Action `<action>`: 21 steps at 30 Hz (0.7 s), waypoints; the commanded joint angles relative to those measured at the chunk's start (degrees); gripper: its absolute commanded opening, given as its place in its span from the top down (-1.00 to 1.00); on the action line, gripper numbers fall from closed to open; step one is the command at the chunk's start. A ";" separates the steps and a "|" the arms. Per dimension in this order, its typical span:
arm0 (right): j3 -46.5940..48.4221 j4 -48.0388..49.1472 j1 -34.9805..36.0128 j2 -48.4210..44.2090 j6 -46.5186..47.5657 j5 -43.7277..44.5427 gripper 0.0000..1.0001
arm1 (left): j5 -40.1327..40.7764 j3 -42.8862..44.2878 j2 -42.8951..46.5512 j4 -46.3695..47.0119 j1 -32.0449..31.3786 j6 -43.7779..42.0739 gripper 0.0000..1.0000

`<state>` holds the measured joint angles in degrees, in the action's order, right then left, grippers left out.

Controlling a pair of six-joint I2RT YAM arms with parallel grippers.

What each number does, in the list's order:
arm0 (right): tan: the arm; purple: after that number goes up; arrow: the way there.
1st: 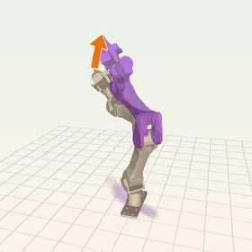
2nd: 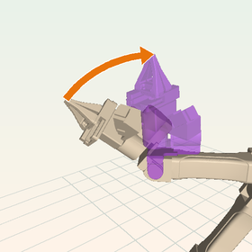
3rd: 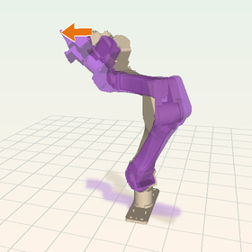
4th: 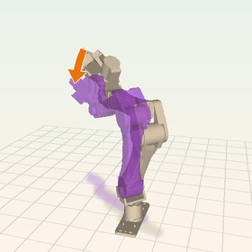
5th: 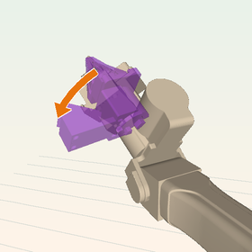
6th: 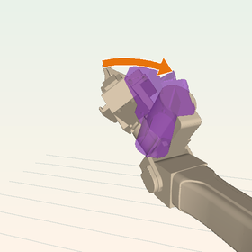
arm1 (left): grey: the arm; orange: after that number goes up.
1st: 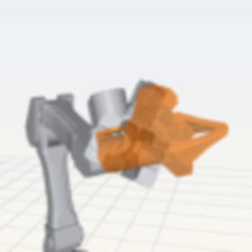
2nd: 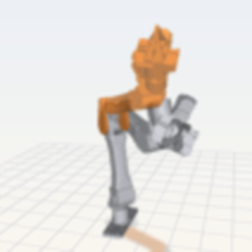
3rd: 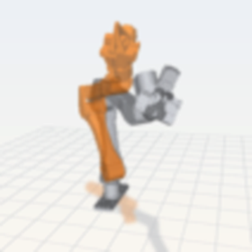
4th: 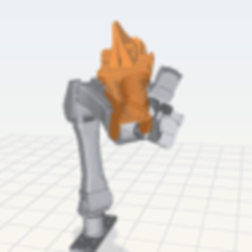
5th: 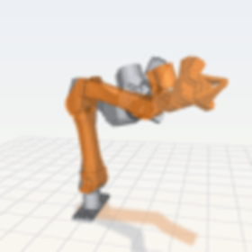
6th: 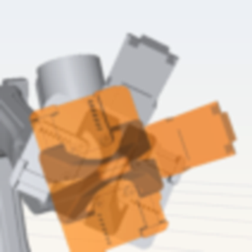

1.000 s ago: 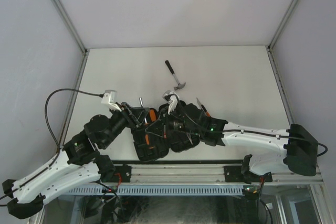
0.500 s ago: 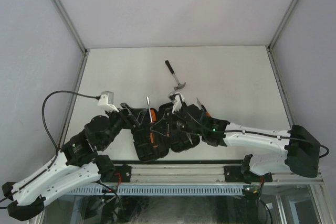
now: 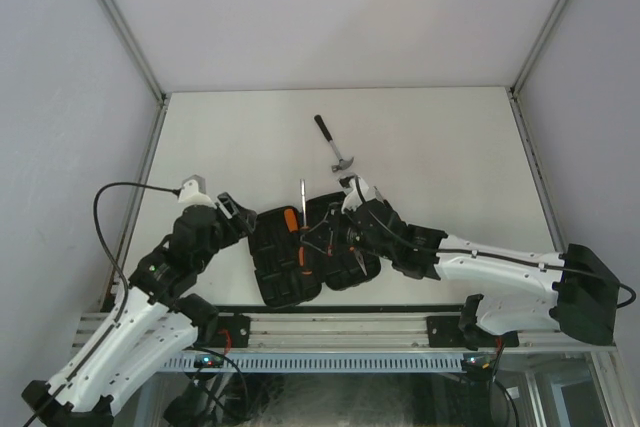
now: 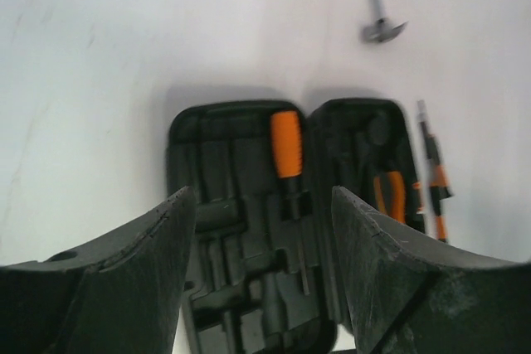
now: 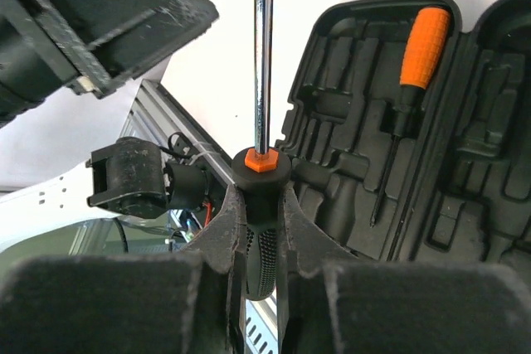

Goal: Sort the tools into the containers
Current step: Pick up the screwdriver from the center of the board, then place the screwdriver in the storage box.

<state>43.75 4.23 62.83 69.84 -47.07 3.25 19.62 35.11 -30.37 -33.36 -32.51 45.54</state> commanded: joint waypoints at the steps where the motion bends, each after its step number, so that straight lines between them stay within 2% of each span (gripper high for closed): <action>1: -0.23 1.42 -0.38 -2.15 -1.74 1.35 1.00 | -3.73 -2.73 -1.27 -4.45 2.86 3.00 -0.40; 14: -0.40 -0.89 -0.60 -2.07 -1.10 -0.78 1.00 | -7.52 -14.78 3.38 -1.99 4.30 11.98 -0.44; 21: -0.40 -0.57 -0.51 -1.90 -1.50 -0.67 1.00 | -12.25 -18.08 0.32 2.68 4.30 12.68 -0.38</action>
<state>42.87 1.21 62.59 69.52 -47.88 2.61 11.18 18.79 -28.03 -36.23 -28.67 56.69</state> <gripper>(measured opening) 0.066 0.704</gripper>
